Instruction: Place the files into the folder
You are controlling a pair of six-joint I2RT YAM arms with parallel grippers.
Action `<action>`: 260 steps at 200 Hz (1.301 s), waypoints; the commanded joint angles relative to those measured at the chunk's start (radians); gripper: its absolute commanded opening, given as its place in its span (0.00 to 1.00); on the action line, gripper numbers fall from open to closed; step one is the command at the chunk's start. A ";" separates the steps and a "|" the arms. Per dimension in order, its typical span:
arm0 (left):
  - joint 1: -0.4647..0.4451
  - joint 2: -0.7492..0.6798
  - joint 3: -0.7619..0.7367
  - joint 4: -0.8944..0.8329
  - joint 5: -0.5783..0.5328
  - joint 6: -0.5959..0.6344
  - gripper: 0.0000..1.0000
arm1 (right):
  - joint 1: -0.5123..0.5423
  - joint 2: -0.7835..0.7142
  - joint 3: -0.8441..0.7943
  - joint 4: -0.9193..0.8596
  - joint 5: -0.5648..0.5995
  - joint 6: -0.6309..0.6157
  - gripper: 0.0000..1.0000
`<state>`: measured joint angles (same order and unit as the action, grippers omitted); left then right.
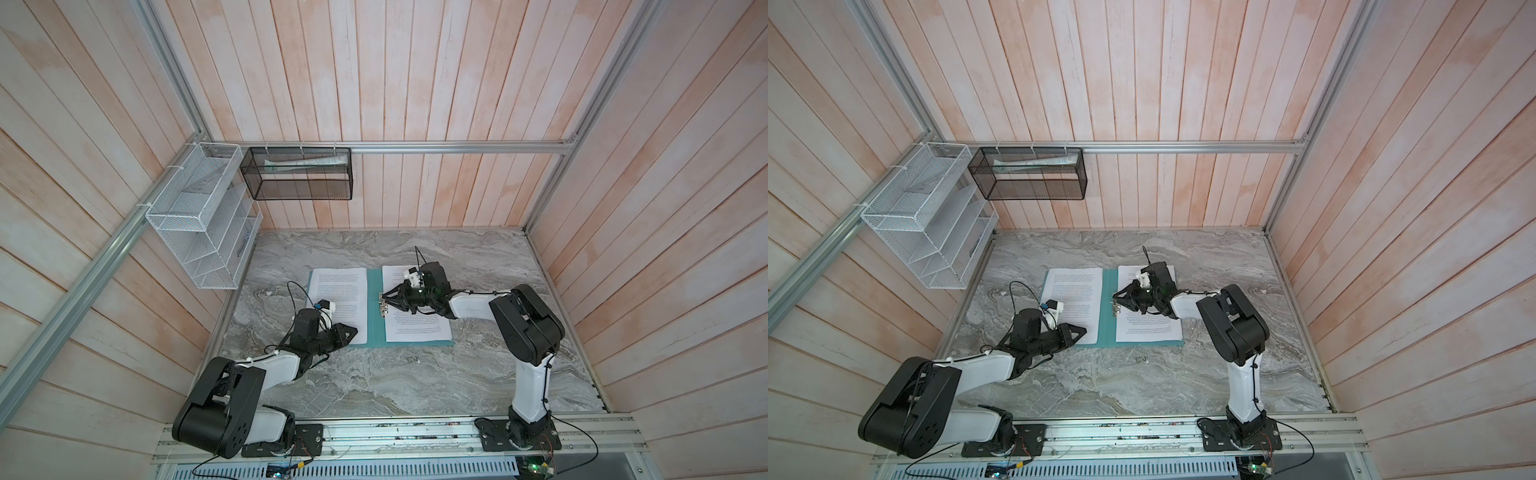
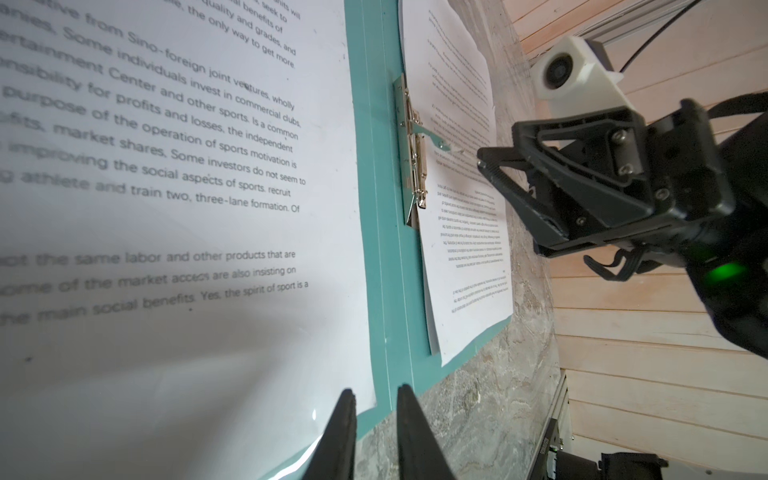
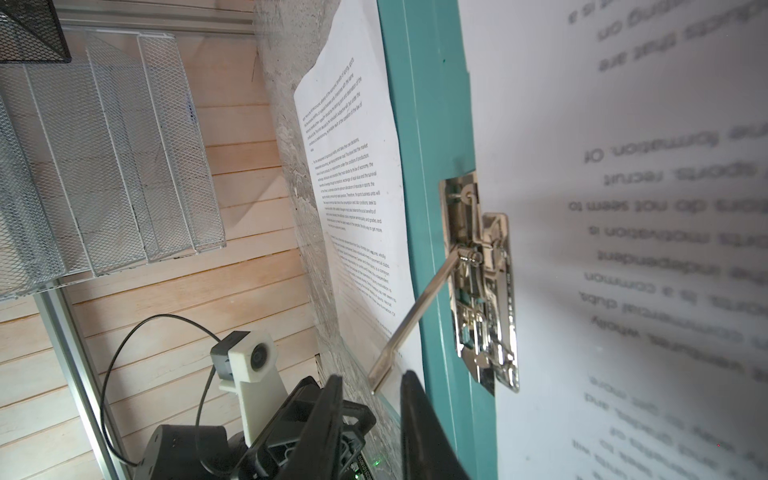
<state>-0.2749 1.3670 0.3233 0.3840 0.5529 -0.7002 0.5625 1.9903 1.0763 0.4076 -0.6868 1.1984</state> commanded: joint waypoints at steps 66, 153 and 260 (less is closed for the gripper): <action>0.017 0.066 -0.048 0.110 0.004 -0.007 0.20 | 0.024 0.019 0.040 -0.039 -0.014 -0.025 0.22; 0.018 0.084 -0.047 0.126 0.013 -0.007 0.20 | 0.027 0.028 0.017 -0.032 -0.024 0.001 0.22; 0.017 0.085 -0.046 0.130 0.013 -0.012 0.20 | 0.030 0.040 -0.007 0.014 -0.043 0.026 0.19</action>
<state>-0.2619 1.4437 0.2821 0.4908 0.5537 -0.7048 0.5842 1.9980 1.0760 0.3981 -0.7101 1.2156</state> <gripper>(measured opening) 0.203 0.191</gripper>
